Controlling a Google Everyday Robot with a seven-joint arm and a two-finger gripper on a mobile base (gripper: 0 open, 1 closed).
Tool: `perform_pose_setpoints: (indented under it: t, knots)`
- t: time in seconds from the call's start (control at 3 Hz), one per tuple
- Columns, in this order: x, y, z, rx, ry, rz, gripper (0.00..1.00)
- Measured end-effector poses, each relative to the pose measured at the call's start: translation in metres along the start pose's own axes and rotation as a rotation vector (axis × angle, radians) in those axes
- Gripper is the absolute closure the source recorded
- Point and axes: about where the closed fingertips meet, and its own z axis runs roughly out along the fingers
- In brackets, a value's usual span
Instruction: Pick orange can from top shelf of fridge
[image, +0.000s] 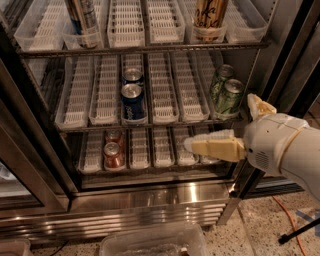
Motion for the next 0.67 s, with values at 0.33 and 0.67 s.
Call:
perform_pose_setpoints:
  t: [0.33,0.67]
  knots:
    - [-0.007,-0.041,-0.010,0.173,-0.115,0.111,0.00]
    - [-0.022,-0.067,-0.009,0.276,-0.243,0.169,0.00]
